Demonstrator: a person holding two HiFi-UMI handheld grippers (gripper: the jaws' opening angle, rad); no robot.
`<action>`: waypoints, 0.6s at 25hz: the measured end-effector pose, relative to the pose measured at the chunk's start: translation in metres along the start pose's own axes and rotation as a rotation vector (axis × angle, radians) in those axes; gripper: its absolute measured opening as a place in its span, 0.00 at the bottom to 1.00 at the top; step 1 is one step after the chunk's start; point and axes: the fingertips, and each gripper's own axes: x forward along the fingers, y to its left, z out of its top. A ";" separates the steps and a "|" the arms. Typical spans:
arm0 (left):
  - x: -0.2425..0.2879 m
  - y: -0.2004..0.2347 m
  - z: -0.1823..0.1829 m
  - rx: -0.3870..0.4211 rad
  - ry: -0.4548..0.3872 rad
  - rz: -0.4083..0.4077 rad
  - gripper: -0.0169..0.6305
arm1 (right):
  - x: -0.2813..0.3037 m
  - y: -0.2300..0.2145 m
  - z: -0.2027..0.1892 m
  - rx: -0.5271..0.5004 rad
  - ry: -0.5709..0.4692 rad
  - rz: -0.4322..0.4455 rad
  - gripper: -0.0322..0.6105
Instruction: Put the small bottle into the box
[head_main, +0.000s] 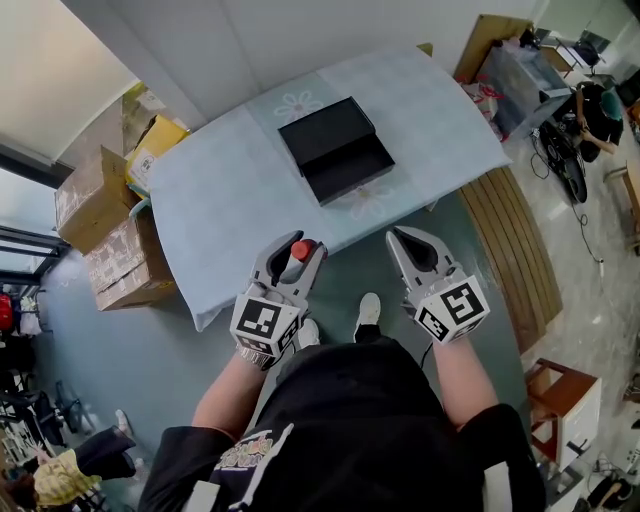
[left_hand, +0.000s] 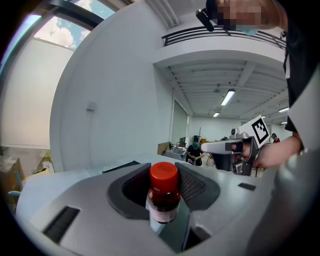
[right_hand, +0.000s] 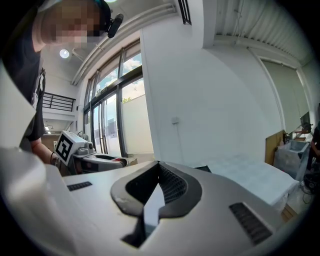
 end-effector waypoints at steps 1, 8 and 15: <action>0.006 -0.001 0.000 0.000 0.000 0.006 0.26 | 0.000 -0.006 0.000 0.001 0.001 0.006 0.06; 0.047 -0.009 0.001 -0.001 0.005 0.061 0.26 | -0.002 -0.047 -0.001 0.009 0.003 0.055 0.06; 0.074 -0.016 -0.001 0.001 0.022 0.120 0.26 | -0.009 -0.073 -0.002 0.011 0.005 0.102 0.06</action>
